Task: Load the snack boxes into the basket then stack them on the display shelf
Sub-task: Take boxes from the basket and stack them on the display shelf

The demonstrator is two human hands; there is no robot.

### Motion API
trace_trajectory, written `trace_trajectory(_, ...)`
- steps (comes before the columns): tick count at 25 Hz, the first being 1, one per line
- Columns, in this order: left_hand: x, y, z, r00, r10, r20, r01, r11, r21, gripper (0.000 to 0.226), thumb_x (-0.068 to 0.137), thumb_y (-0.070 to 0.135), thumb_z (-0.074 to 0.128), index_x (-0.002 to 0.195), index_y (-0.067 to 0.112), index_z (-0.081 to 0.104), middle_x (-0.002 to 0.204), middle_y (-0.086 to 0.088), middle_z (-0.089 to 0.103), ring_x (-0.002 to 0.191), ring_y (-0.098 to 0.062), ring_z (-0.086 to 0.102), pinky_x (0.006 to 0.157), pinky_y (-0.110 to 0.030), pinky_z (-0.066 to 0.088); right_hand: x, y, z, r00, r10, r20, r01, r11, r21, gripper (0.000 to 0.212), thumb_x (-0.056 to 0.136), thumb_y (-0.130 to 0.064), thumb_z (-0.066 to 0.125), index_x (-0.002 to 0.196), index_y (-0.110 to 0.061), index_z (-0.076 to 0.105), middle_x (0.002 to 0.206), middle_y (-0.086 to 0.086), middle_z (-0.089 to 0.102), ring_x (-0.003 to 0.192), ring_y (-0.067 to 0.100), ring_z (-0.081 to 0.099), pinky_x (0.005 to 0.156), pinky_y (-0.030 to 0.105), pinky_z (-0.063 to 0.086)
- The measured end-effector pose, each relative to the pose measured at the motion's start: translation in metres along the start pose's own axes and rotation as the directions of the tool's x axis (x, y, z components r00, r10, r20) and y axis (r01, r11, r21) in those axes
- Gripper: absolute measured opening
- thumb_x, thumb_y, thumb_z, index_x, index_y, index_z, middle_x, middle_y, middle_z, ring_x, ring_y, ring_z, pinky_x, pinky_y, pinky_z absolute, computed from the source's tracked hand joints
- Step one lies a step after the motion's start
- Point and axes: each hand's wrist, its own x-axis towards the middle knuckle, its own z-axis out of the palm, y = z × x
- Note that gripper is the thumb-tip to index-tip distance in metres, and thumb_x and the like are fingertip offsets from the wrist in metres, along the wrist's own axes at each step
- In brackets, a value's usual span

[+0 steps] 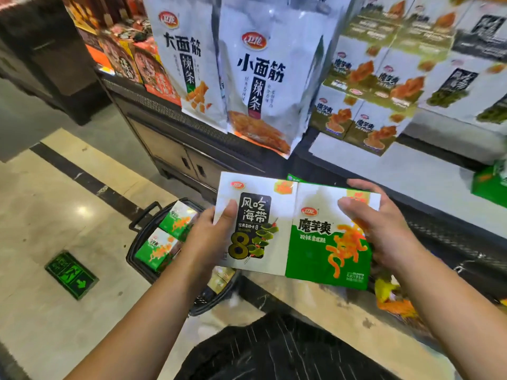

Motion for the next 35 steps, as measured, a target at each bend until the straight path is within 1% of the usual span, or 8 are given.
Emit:
trace_trajectory(3, -0.012, 0.008, 0.043, 0.999, 0.054, 0.0, -0.054, 0.994, 0.097, 0.049, 0.088, 0.066, 0.052, 0.102, 0.022, 0.067, 0.091, 0.005, 0.076, 0.084, -0.017, 0.073, 0.078, -0.045, 0.059, -0.013, -0.008, -0.05, 0.997, -0.017, -0.077, 0.015, 1.0, -0.028, 0.033, 0.083, -0.012, 0.072, 0.11, -0.025, 0.059, 0.098, 0.008, 0.07, 0.079, 0.024, 0.073, 0.068, 0.039, 0.06)
trace_trajectory(7, -0.029, 0.024, 0.092, 0.986, 0.127, 0.104, -0.14, 0.982, 0.126, 0.038, 0.096, 0.054, 0.048, 0.098, 0.021, 0.068, 0.086, 0.008, 0.077, 0.076, -0.008, 0.073, 0.062, -0.025, 0.054, -0.027, -0.016, -0.104, 0.983, -0.048, -0.178, 0.047, 0.999, -0.007, 0.032, 0.078, -0.018, 0.077, 0.104, -0.028, 0.061, 0.093, 0.006, 0.071, 0.08, 0.027, 0.072, 0.076, 0.045, 0.059)
trace_trajectory(13, -0.029, 0.047, 0.151, 0.952, 0.162, 0.26, -0.218, 0.954, 0.207, 0.058, 0.085, 0.071, 0.05, 0.103, 0.02, 0.071, 0.09, 0.003, 0.077, 0.083, -0.019, 0.074, 0.083, -0.045, 0.058, -0.043, -0.028, -0.165, 0.97, -0.091, -0.225, 0.114, 0.989, 0.09, 0.057, 0.057, -0.018, 0.086, 0.107, -0.016, 0.059, 0.094, 0.012, 0.068, 0.082, 0.027, 0.067, 0.072, 0.038, 0.054)
trace_trajectory(17, -0.018, 0.063, 0.185, 0.923, 0.19, 0.333, -0.265, 0.944, 0.197, 0.053, 0.09, 0.065, 0.045, 0.102, 0.02, 0.069, 0.088, 0.007, 0.077, 0.079, -0.012, 0.074, 0.069, -0.031, 0.054, -0.04, -0.039, -0.194, 0.945, -0.11, -0.308, 0.16, 0.977, 0.142, 0.041, 0.075, -0.014, 0.076, 0.112, -0.013, 0.059, 0.093, 0.011, 0.071, 0.075, 0.022, 0.07, 0.061, 0.03, 0.058)
trace_trajectory(23, 0.024, 0.086, 0.236, 0.885, 0.181, 0.429, -0.286, 0.938, 0.196, 0.048, 0.091, 0.063, 0.046, 0.095, 0.021, 0.07, 0.085, 0.008, 0.076, 0.082, -0.011, 0.072, 0.075, -0.032, 0.055, -0.016, -0.052, -0.226, 0.911, -0.145, -0.387, 0.209, 0.969, 0.129, 0.047, 0.058, -0.019, 0.079, 0.101, -0.021, 0.061, 0.078, 0.001, 0.074, 0.071, 0.018, 0.071, 0.067, 0.032, 0.055)
trace_trajectory(26, 0.049, 0.101, 0.267, 0.859, 0.184, 0.478, -0.31, 0.93, 0.199, 0.039, 0.095, 0.057, 0.045, 0.09, 0.025, 0.066, 0.081, 0.018, 0.071, 0.082, -0.002, 0.066, 0.064, -0.022, 0.045, 0.002, -0.06, -0.244, 0.892, -0.152, -0.425, 0.193, 0.98, 0.054, 0.05, 0.059, -0.021, 0.082, 0.105, -0.022, 0.062, 0.085, 0.005, 0.074, 0.076, 0.022, 0.071, 0.071, 0.036, 0.057)
trace_trajectory(30, 0.081, 0.12, 0.305, 0.843, 0.096, 0.529, -0.229, 0.954, 0.192, 0.039, 0.095, 0.058, 0.046, 0.094, 0.024, 0.067, 0.09, 0.011, 0.074, 0.088, -0.014, 0.068, 0.072, -0.03, 0.048, 0.023, -0.071, -0.274, 0.86, -0.145, -0.49, 0.115, 0.989, -0.09, 0.045, 0.068, -0.008, 0.083, 0.103, -0.019, 0.057, 0.093, 0.002, 0.071, 0.068, 0.015, 0.07, 0.057, 0.029, 0.056)
trace_trajectory(35, 0.107, 0.129, 0.343, 0.81, 0.014, 0.586, -0.167, 0.964, 0.209, 0.039, 0.095, 0.057, 0.049, 0.102, 0.024, 0.068, 0.084, 0.006, 0.077, 0.087, -0.027, 0.071, 0.081, -0.04, 0.05, 0.052, -0.064, -0.321, 0.822, -0.218, -0.527, 0.062, 0.953, -0.297, 0.057, 0.063, -0.007, 0.087, 0.107, -0.027, 0.056, 0.114, -0.007, 0.058, 0.099, 0.017, 0.061, 0.08, 0.035, 0.056)
